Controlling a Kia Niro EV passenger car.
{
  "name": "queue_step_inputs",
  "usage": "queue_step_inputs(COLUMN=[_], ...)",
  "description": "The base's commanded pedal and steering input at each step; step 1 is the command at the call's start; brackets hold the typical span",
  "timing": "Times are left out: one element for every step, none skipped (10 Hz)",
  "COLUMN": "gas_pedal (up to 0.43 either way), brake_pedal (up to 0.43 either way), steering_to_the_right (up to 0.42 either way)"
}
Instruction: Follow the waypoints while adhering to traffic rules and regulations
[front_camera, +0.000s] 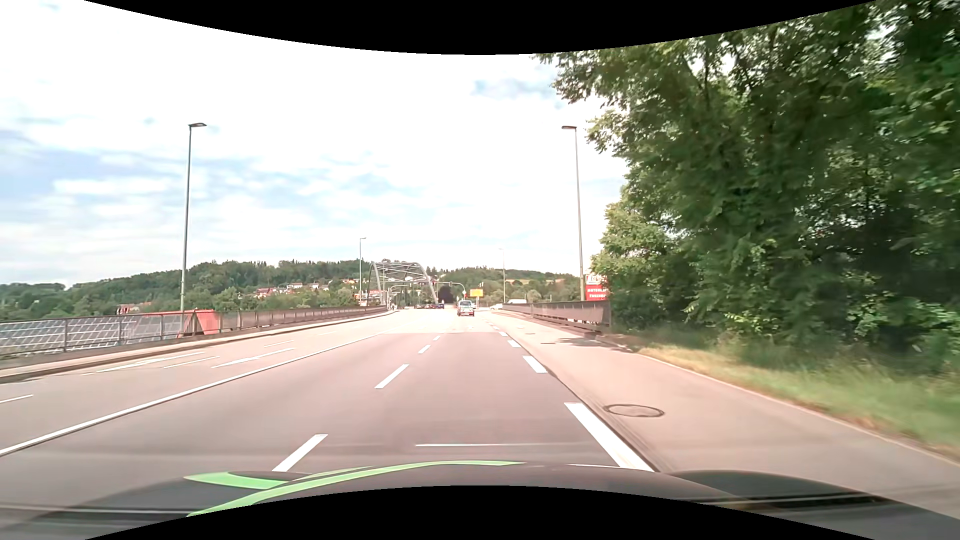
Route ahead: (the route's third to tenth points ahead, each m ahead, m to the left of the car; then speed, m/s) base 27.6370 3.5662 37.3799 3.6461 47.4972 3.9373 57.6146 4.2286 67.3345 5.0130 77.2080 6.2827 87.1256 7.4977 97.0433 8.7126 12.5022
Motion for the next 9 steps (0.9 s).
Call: queue_step_inputs(gas_pedal=[0.0,0.0,0.0,0.0,0.0,0.0,0.0,0.0,0.0], brake_pedal=[0.116,0.128,0.134,0.152,0.165,0.159,0.152,0.152,0.152], steering_to_the_right=[-0.005,-0.005,-0.005,-0.005,-0.005,-0.004,-0.003,-0.003,-0.003])
